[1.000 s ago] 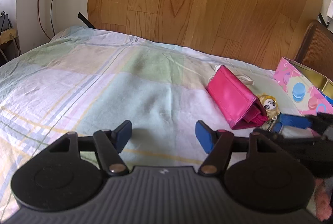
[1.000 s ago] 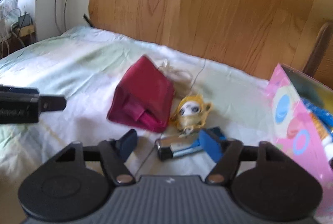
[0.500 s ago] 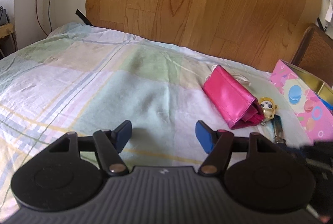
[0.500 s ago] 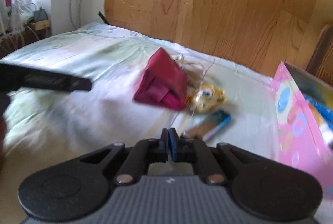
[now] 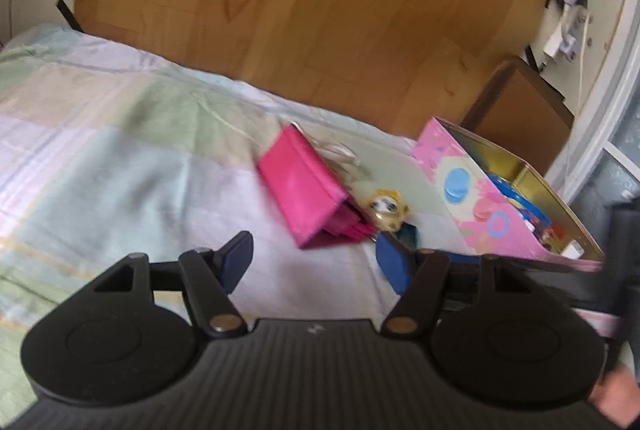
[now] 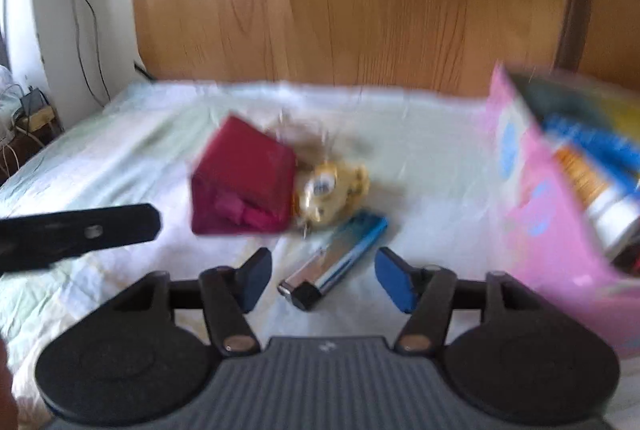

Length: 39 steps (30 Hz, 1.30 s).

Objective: Organize rigid objects
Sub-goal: 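Grasp the lighter with the left gripper and drop it into the tin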

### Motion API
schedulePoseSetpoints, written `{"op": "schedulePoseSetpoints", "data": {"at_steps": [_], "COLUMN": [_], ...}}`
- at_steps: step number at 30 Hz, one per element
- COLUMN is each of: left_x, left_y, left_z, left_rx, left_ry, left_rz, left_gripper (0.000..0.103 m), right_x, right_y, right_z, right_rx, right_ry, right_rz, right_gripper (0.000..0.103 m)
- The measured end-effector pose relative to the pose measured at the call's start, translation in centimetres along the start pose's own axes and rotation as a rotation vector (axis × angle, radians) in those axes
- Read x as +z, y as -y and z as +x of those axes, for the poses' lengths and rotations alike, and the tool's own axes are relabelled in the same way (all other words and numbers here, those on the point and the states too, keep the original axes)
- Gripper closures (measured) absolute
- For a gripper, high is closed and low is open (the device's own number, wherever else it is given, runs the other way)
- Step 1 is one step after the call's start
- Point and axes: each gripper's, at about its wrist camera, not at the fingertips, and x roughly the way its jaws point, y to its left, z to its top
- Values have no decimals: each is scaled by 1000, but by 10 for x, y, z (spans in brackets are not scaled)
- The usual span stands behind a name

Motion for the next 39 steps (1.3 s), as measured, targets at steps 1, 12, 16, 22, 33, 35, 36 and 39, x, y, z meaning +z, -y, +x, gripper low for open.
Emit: {"op": "schedulePoseSetpoints", "data": {"at_steps": [1,12,16,22,33,35,36,39], "left_x": [-2,-35,-36,-14,22,22,21,18], "left_y": [2,68,92,139,230,236,238,240], "left_z": [1,29,34,29,93,104,109,116], "left_rx": [-17,-265,-269,-325,-369,-354,-347,-315], "left_ry": [-15,-236,-246,-188,-134,-151,-161,-155], "left_rz": [-3,15,55,118,278,268,262,268], "left_gripper": [33,24,61,65,65,65,65,64], "right_x": [-2,-79,-91,-81,-33,-30,-29,-32], "right_y": [-1,43,55,87,154,163,166,170], "right_z": [0,-89,-107,-129,-130,-120,-115,-104], "right_rx": [-19,299,281,273,-2,-30,-49,-87], "right_ry": [18,61,138,266,454,438,432,431], "right_rz": [-24,239,281,331,260,263,258,269], "right_gripper": [59,79,81,84,87,88,88,84]}}
